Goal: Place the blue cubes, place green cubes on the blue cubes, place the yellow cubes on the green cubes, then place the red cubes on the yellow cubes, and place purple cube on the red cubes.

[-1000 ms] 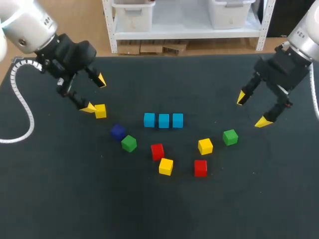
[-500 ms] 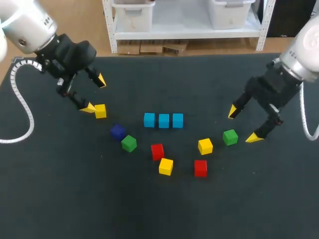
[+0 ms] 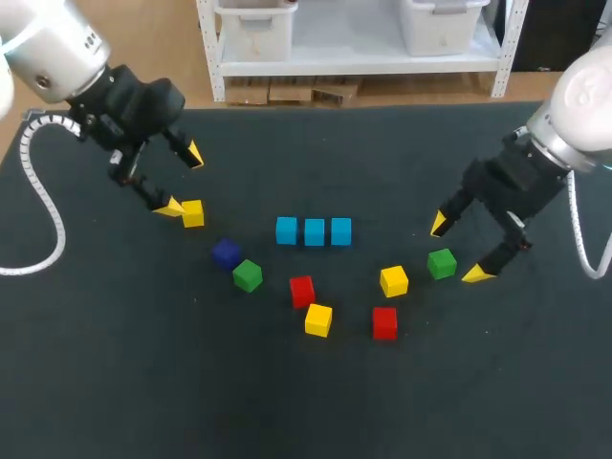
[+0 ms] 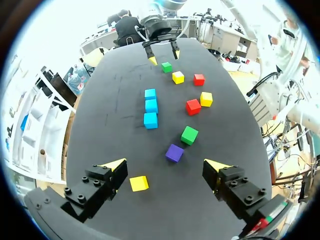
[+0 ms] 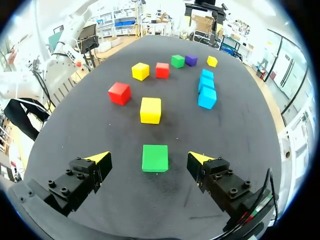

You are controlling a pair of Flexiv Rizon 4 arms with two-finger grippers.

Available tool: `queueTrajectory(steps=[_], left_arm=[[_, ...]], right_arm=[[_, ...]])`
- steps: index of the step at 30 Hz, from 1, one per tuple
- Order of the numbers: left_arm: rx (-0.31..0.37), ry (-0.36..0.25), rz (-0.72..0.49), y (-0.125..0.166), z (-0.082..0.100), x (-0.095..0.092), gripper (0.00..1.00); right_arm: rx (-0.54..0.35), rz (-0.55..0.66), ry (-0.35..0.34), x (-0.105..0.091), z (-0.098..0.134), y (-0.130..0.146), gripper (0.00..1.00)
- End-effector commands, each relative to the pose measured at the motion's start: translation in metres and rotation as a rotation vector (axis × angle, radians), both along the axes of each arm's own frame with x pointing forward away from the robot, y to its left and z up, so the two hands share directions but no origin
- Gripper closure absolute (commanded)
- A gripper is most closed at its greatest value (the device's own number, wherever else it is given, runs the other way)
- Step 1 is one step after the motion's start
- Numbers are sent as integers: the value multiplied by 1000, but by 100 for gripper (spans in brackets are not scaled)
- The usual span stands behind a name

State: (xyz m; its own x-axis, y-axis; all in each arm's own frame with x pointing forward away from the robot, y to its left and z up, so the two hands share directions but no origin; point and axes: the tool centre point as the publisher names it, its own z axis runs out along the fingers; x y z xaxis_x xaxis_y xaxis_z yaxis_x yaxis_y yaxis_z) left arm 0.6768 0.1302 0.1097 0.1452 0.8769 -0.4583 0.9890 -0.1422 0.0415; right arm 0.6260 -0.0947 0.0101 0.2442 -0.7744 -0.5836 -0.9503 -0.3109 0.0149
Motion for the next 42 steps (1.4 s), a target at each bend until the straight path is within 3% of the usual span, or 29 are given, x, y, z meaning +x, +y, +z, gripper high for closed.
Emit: queueTrajectory(steps=[1, 13, 15, 19, 24, 34, 42], left_arm=[[-3, -2, -2, 1, -1, 0, 0], [-3, -2, -2, 1, -1, 0, 0], [-3, -2, -2, 1, -1, 0, 0], [-3, -2, -2, 1, -1, 0, 0], [-3, -2, -2, 1, -1, 0, 0], [-3, -2, -2, 1, -1, 0, 0], [-3, -2, -2, 1, -1, 0, 0]], right_arm=[[9, 9, 13, 6, -5, -1, 0], [15, 29, 32, 7, -13, 4, 38], [16, 30, 35, 7, -14, 5, 50], [17, 27, 40, 7, -17, 6, 53], [17, 15, 42, 8, -17, 7, 100], [-4, -35, 21, 8, 5, 14, 100], [18, -201, 20, 19, 34, 40, 100]])
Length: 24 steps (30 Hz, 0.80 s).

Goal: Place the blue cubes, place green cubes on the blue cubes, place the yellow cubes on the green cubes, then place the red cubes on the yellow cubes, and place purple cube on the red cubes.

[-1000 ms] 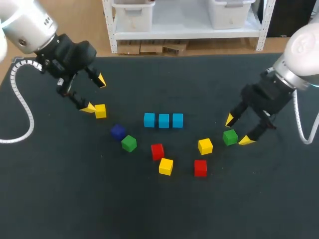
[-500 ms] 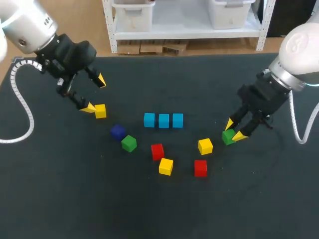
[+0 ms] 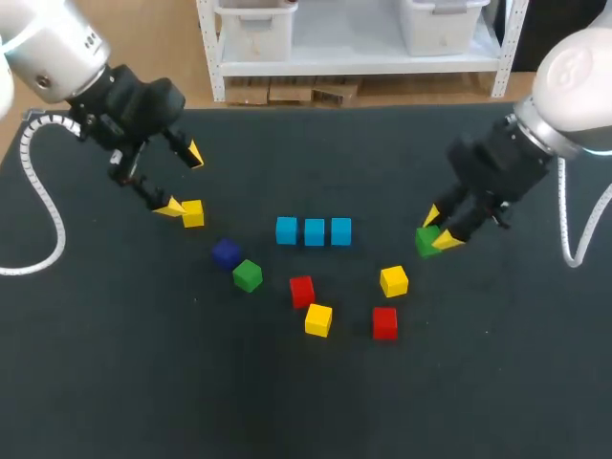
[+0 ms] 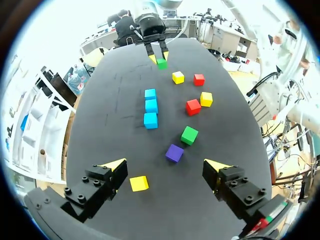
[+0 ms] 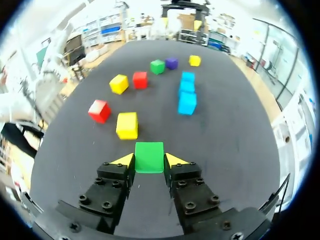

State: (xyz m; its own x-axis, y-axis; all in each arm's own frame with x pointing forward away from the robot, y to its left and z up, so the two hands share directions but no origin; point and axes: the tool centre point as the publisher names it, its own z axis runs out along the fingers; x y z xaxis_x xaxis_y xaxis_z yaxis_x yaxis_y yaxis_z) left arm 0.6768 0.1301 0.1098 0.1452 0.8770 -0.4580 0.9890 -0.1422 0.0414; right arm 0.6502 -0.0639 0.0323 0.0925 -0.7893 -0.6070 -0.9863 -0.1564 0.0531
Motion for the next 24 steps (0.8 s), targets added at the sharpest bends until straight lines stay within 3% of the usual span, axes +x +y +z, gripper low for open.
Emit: queueTrajectory(steps=[1, 6, 24], left_arm=[[-3, -2, -2, 1, -1, 0, 0], [-3, -2, -2, 1, -1, 0, 0], [-3, -2, -2, 1, -1, 0, 0]], right_arm=[[-6, -55, -26, -3, 15, 15, 100], [1, -130, -38, 8, 30, 47, 100], [22, -191, 13, 40, 21, 120, 100]])
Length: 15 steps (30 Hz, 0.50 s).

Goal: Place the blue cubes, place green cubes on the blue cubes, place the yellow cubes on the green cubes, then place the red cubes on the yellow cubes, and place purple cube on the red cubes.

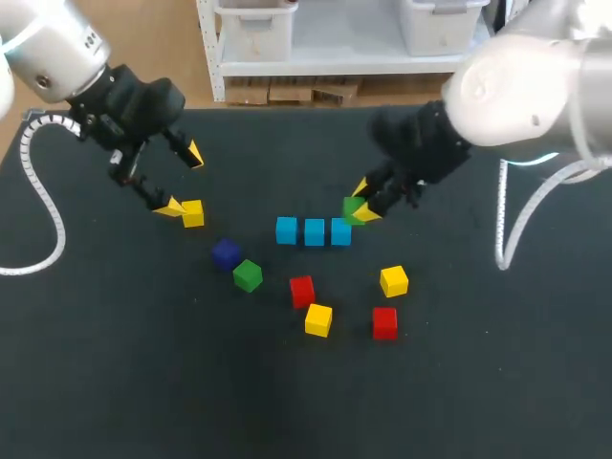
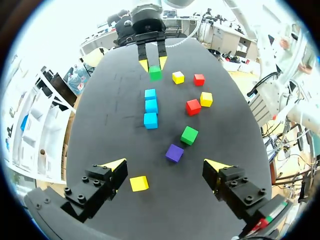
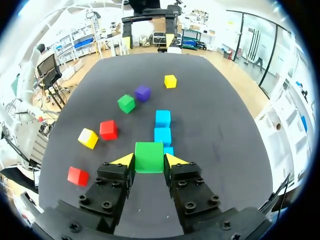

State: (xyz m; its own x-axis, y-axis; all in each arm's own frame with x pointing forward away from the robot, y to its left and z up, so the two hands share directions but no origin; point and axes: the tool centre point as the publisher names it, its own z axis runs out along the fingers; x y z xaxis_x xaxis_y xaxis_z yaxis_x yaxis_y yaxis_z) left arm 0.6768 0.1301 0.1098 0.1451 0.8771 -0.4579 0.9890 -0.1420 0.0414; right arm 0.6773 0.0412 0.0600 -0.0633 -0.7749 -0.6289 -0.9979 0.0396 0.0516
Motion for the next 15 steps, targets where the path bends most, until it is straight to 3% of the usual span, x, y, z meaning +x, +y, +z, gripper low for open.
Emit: queueTrajectory(steps=[1, 7, 15], left_arm=[[-3, -2, -2, 1, -1, 0, 0], [-3, -2, -2, 1, -1, 0, 0], [-3, -2, -2, 1, -1, 0, 0]], right_arm=[[-4, 8, 15, 15, -8, 18, 100], [-16, 19, 19, 15, -12, 33, 100], [-25, 4, 33, 15, -19, 35, 100]])
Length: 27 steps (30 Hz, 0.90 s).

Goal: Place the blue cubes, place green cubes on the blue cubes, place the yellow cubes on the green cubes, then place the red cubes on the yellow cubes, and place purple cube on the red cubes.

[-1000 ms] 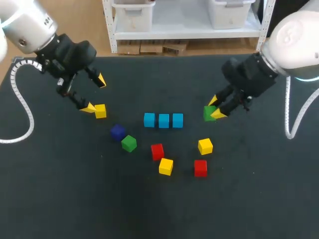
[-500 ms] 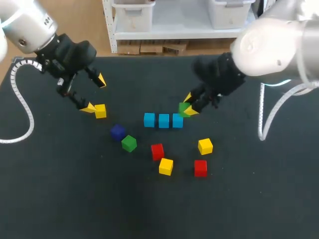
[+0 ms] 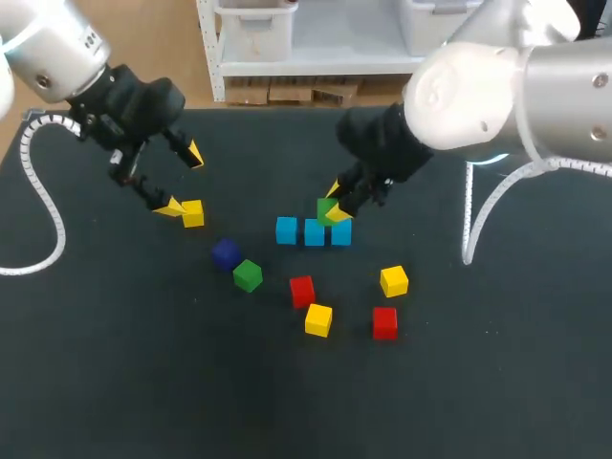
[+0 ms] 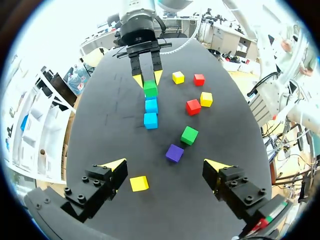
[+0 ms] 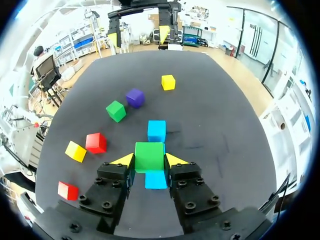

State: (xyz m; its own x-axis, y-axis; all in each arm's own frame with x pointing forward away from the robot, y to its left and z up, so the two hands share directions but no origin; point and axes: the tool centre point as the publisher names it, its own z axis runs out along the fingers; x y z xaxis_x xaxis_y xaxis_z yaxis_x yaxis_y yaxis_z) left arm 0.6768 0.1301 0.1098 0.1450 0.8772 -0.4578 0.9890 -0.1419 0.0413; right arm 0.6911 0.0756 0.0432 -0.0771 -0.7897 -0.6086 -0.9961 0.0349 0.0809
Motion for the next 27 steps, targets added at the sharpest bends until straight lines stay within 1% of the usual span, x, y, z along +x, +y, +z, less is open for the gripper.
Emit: queueTrajectory(steps=[1, 27], left_arm=[[-3, -2, -2, 1, -1, 0, 0], [-3, -2, -2, 1, -1, 0, 0]], right_arm=[[-3, -7, 5, 2, -3, 0, 100], [-7, -27, 20, 2, -11, -6, 100]])
